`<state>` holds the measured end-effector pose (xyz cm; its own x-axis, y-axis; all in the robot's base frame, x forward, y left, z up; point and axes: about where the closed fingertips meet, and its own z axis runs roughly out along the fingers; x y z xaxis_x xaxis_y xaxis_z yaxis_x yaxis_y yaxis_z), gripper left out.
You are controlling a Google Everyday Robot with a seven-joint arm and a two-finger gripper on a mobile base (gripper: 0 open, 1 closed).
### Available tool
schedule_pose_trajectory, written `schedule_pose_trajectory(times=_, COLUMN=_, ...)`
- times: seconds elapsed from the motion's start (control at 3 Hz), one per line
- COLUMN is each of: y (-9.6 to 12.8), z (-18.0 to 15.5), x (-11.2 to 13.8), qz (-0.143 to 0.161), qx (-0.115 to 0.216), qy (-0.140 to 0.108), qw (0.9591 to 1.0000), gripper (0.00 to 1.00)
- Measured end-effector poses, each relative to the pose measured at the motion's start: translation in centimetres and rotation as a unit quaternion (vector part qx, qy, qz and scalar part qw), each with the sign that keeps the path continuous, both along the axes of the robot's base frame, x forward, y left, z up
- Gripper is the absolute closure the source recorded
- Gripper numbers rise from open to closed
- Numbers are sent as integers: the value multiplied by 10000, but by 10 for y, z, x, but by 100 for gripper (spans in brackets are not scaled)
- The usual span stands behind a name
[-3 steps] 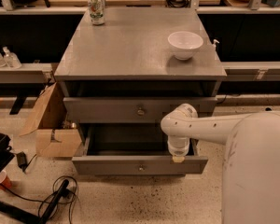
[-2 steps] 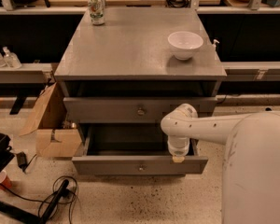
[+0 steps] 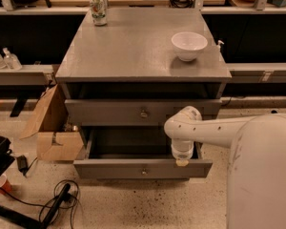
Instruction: Open middle drawer
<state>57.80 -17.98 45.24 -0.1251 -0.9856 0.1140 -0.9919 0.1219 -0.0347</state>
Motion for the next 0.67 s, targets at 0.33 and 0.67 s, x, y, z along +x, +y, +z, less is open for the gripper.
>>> schedule_pose_trajectory(times=0.33, y=0, z=0, x=0, qz=0, qx=0, qy=0, qw=10000, gripper=19)
schedule_pose_trajectory(times=0.67, y=-4, z=28, x=8, qz=97, qx=-82, qy=-40, qw=9999, gripper=21)
